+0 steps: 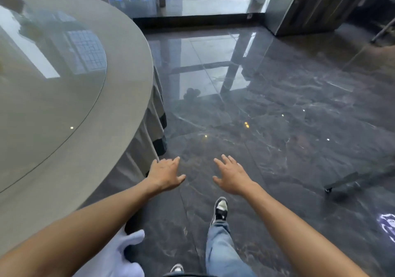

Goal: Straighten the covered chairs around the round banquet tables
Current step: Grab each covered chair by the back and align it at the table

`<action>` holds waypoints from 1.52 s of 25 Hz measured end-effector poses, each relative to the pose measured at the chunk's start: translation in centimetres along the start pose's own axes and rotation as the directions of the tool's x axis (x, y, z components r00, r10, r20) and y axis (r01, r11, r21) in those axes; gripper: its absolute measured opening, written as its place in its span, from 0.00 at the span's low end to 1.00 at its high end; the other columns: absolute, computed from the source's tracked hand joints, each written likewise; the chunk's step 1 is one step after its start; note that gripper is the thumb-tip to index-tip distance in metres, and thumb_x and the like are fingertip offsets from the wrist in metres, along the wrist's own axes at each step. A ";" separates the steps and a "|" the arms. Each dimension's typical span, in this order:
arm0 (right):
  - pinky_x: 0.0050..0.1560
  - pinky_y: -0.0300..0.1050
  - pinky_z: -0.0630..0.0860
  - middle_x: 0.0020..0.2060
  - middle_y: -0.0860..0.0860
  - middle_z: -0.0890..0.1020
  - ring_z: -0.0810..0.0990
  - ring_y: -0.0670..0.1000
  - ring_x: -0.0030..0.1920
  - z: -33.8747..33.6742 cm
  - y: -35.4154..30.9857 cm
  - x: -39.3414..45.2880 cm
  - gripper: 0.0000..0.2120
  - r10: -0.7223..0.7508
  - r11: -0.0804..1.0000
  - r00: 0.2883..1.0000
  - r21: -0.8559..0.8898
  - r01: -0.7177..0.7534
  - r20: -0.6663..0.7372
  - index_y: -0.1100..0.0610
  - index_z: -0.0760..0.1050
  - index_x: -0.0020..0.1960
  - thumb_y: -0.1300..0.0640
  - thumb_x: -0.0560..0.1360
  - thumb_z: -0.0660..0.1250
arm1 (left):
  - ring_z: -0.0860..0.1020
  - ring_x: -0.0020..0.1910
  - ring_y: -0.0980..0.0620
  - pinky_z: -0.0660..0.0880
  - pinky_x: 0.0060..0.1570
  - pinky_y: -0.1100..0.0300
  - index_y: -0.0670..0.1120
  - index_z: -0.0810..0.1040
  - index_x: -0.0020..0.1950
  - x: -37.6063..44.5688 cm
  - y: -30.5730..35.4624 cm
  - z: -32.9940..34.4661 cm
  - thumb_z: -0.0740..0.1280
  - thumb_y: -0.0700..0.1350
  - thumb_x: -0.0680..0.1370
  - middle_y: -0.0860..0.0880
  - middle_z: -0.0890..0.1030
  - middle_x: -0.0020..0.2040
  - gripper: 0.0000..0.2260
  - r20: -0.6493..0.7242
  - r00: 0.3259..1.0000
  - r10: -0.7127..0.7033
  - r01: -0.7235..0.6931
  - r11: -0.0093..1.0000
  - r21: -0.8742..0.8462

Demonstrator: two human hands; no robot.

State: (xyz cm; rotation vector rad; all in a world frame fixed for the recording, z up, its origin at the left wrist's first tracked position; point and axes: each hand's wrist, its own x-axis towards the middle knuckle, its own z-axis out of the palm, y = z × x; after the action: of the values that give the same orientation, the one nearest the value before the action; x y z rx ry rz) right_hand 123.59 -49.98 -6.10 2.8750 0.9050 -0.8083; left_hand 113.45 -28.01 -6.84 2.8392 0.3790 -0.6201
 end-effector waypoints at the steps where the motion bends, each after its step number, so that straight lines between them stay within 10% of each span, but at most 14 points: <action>1: 0.74 0.59 0.56 0.78 0.56 0.52 0.50 0.58 0.78 -1.3 1.4 2.9 0.33 -0.024 1.000 0.999 -0.006 0.024 0.038 0.51 0.53 0.78 0.43 0.78 0.61 | 0.76 0.64 0.44 0.71 0.62 0.47 0.49 0.69 0.70 2.8 0.4 -1.1 0.60 0.64 0.75 0.46 0.78 0.64 0.29 0.004 1.000 -0.020 0.021 0.999 -0.027; 14: 0.67 0.58 0.68 0.71 0.53 0.66 0.66 0.59 0.70 -28.3 11.3 43.5 0.31 -0.306 0.938 0.924 -0.093 0.333 0.228 0.49 0.60 0.76 0.42 0.76 0.62 | 0.71 0.65 0.43 0.69 0.64 0.43 0.51 0.72 0.65 38.2 -1.4 -22.0 0.62 0.66 0.72 0.46 0.74 0.63 0.27 -0.031 0.956 -0.291 0.282 0.944 -0.171; 31: 0.74 0.57 0.57 0.79 0.51 0.55 0.55 0.58 0.77 -63.1 -4.5 103.2 0.33 -0.618 0.769 0.786 -0.219 0.601 -0.016 0.44 0.58 0.77 0.39 0.75 0.63 | 0.73 0.64 0.43 0.68 0.61 0.46 0.50 0.71 0.69 89.3 -28.9 -54.5 0.60 0.65 0.74 0.46 0.76 0.64 0.29 -0.233 0.819 -0.525 0.484 0.849 -0.212; 38: 0.73 0.62 0.57 0.79 0.53 0.52 0.53 0.60 0.77 -75.3 -12.2 127.3 0.35 -0.733 0.588 0.663 -0.349 0.729 0.151 0.47 0.54 0.78 0.39 0.76 0.62 | 0.73 0.62 0.44 0.68 0.61 0.48 0.52 0.74 0.66 106.9 -39.8 -65.0 0.62 0.63 0.74 0.48 0.76 0.63 0.24 -0.135 0.705 -0.696 0.632 0.703 -0.326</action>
State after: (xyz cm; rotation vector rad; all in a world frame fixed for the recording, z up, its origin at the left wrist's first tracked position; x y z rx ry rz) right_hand 241.31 40.26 -0.85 2.0963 2.0534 -0.5224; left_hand 220.34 48.10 -1.21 2.4636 1.4766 -0.2721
